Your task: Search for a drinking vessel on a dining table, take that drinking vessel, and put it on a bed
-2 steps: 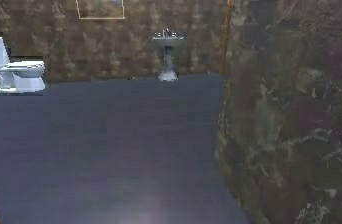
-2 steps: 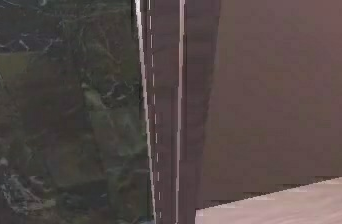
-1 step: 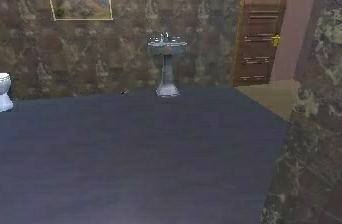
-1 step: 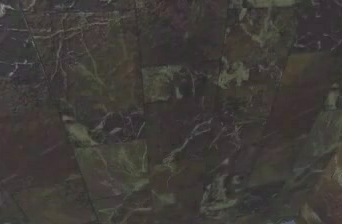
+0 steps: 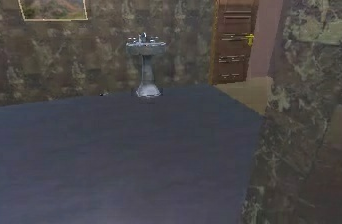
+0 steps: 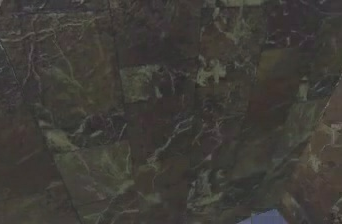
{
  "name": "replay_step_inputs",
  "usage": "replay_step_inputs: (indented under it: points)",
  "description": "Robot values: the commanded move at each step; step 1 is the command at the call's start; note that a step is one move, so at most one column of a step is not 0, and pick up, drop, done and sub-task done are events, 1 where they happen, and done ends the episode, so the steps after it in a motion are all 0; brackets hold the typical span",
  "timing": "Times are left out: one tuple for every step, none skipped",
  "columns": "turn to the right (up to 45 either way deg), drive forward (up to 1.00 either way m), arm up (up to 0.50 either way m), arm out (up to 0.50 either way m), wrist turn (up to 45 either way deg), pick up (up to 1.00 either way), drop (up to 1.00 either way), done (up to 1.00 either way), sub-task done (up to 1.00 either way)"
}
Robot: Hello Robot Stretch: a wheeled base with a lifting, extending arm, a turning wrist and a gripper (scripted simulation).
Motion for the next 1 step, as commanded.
replay_step_inputs:
  points:
    - [0.0,0.80,0.00,0.00,0.0,0.00,0.00,0.00,0.00]
